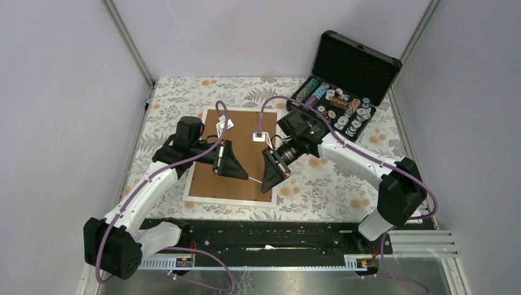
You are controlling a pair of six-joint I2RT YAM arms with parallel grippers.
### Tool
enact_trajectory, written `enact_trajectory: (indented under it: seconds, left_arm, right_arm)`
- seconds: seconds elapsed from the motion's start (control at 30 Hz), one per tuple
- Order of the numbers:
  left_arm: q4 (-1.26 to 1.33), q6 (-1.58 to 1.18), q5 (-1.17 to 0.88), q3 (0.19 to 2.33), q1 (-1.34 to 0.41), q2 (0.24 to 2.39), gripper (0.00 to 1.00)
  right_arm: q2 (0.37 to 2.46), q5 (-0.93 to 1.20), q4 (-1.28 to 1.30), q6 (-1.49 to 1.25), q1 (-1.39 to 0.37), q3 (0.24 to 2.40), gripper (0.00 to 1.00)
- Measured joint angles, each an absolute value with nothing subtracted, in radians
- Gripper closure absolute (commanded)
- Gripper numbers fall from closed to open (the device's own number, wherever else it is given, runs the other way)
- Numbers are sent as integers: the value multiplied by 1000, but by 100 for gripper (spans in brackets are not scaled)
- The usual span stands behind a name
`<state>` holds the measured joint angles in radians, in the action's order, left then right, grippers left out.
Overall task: Take the photo out of the frame
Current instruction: Pick up the screwdriver from the center of the board, then release the photo frame item from the photo frame.
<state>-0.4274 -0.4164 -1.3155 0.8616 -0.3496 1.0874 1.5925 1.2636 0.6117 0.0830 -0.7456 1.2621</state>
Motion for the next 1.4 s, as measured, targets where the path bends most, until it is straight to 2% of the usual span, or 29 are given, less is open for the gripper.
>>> enact_trajectory:
  seconds: [0.1,0.13,0.17,0.23,0.3,0.33,0.37,0.53,0.77,1.13,1.4]
  left_arm:
    - [-417,-424,-1311,862,-350,1086,92]
    - [-416,-427,-1307,862,-349,1084,99]
    - [-413,-426,-1304,861,-350,1081,100]
    - [-411,-434,-1303,861,-350,1079,100]
    - [-410,-435,-1300,861,-349,1077,100]
    - [-410,-434,-1295,861,-349,1077,100]
    - [-413,-433,-1290,862,-347,1077,100]
    - [-447,-415,-1201,873,-255,1095,100]
    - [-380,-429,-1031,885,-200,1211,100]
    - [-115,-453,-962,878,-197,1433,100]
    - [-81,-361,-965,879,-194,1562,100]
  right_arm:
    - [1592,1274,612,83,-746,1265,100]
    - [1592,1275,612,83,-746,1265,97]
    - [1592,1273,612,82,-746,1265,84]
    - [1592,1272,612,81,-746,1269,46]
    - [1593,1261,607,83,-743,1282,17]
    - [1593,1256,602,75,-739,1288,6]
    - [1593,1248,596,75,-730,1299,1]
    - [1589,1158,489,-9,-590,1320,0]
    - [1586,923,290,-169,-402,1183,0]
    - [1670,763,74,-252,-366,1062,1]
    - [1722,706,-66,-312,-348,1012,5]
